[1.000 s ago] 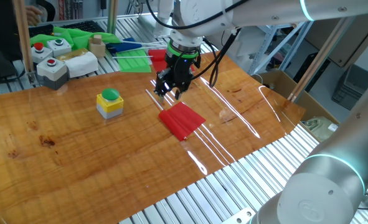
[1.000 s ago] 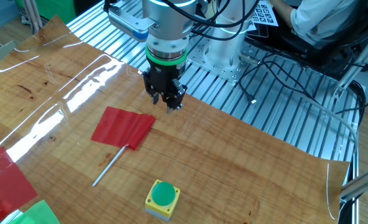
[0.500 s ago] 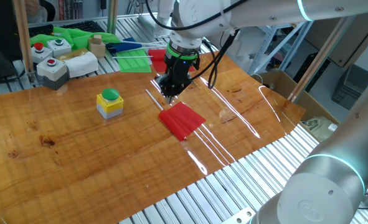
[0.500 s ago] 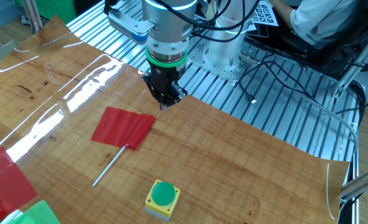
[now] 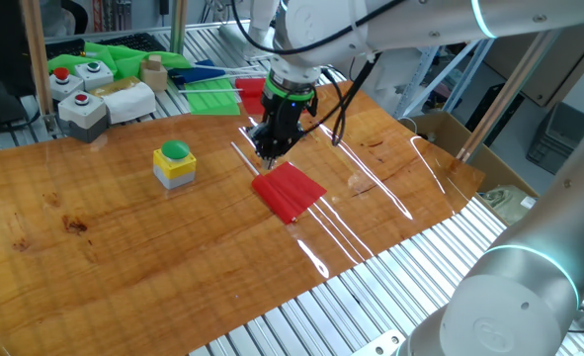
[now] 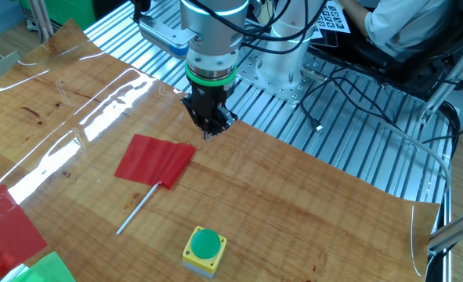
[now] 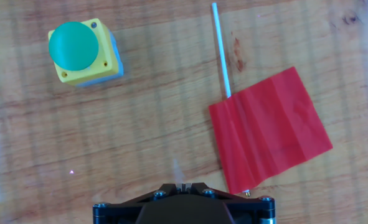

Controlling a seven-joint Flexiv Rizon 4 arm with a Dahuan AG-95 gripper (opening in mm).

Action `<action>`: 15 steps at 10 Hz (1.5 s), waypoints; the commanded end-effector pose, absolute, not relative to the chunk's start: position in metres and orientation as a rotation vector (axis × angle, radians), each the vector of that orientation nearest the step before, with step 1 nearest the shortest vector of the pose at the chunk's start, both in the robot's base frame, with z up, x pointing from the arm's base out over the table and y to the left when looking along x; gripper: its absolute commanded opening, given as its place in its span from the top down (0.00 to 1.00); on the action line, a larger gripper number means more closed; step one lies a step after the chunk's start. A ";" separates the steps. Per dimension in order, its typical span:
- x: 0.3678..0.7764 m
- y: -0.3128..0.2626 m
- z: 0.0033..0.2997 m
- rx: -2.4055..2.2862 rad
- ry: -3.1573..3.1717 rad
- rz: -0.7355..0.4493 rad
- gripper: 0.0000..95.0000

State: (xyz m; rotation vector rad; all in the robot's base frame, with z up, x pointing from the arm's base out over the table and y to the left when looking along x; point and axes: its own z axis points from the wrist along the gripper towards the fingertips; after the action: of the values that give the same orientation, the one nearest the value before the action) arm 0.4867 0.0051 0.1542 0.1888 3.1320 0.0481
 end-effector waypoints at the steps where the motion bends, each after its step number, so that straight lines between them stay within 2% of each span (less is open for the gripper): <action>1: 0.484 0.006 0.153 0.179 3.132 0.063 1.00; 6: 0.478 0.013 0.142 0.217 3.136 0.081 1.00; 7: 0.480 0.015 0.137 0.224 3.133 0.132 1.00; 10: 0.474 0.019 0.134 0.087 3.179 0.149 1.00; 15: 0.467 0.024 0.134 0.101 3.168 0.118 1.00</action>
State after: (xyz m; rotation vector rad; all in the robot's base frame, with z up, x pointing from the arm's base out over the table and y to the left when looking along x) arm 0.4661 0.0244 0.1344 0.0740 3.1551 0.1193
